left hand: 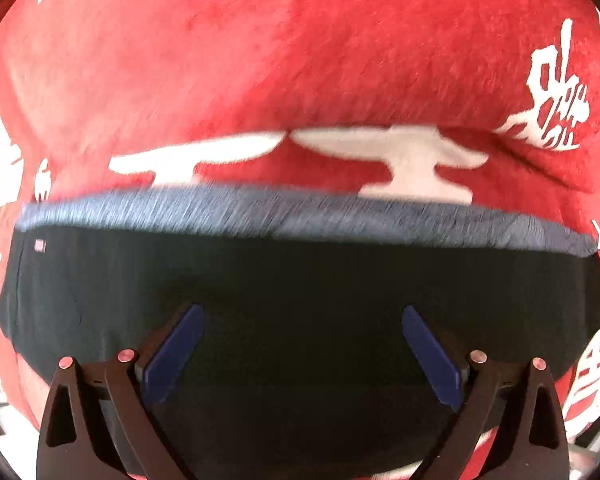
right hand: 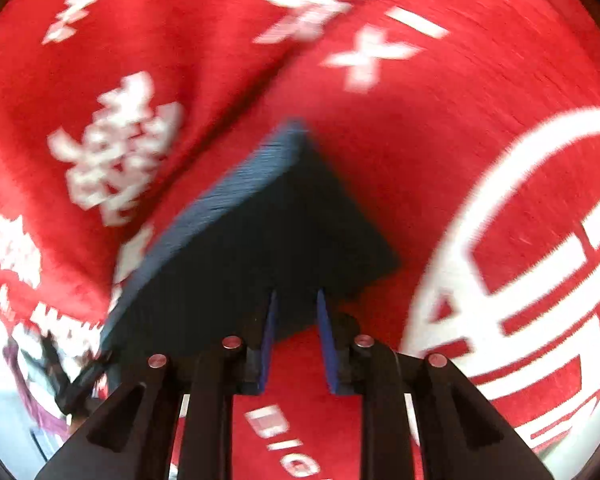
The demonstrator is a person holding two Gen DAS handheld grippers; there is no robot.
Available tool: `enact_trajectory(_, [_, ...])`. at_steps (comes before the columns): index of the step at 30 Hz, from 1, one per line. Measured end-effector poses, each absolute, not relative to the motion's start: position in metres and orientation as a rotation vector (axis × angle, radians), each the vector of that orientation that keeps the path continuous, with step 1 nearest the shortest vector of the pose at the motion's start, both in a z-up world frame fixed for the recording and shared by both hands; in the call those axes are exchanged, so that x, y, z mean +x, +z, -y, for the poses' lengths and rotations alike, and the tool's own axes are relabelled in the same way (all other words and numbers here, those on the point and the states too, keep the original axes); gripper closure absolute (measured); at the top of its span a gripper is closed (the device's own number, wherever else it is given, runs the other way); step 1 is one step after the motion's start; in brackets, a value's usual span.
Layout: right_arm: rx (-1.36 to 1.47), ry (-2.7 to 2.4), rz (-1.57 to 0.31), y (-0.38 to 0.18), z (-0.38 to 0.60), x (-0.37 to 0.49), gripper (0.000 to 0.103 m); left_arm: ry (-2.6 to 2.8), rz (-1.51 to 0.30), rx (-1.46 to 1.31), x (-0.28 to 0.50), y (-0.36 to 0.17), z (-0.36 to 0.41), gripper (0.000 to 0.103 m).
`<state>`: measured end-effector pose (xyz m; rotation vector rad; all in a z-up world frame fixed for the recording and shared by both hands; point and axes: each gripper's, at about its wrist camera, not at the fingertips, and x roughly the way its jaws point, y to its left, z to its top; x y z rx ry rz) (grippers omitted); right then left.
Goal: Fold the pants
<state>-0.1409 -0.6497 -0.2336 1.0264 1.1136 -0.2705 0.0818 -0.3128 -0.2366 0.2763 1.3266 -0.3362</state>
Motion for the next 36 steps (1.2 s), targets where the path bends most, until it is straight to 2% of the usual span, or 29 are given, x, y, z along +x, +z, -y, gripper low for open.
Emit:
enact_trajectory(8, [0.797, -0.082, -1.212, -0.265, 0.581, -0.024, 0.078, -0.265, -1.303, 0.283, 0.126, -0.269, 0.337, 0.0])
enact_trajectory(12, [0.69, -0.129, -1.167, -0.262, 0.584, -0.002, 0.079, -0.241, -1.32, 0.285, 0.145, -0.266, 0.335, 0.0])
enact_trajectory(18, [0.797, -0.126, -1.19, -0.243, 0.602, -0.022, 0.072, -0.267, -1.305, 0.387, 0.118, -0.241, 0.307, 0.0])
enact_trajectory(22, [0.811, -0.107, -1.206, -0.234, 0.587, -0.049, 0.07, -0.26, -1.377, 0.438, 0.072, -0.253, 0.272, 0.0])
enact_trajectory(25, [0.834, -0.103, -1.232, -0.237, 0.57, -0.071, 0.069, -0.264, -1.363, 0.382, 0.049, -0.25, 0.251, 0.0])
enact_trajectory(31, [0.82, -0.058, -1.249, -0.225, 0.536, -0.085, 0.069, -0.233, -1.375, 0.361, 0.048, -0.251, 0.231, 0.0])
enact_trajectory(36, [0.745, 0.075, -1.255, -0.216, 0.491, -0.058, 0.069, -0.227, -1.353, 0.363, 0.057, -0.253, 0.232, 0.0])
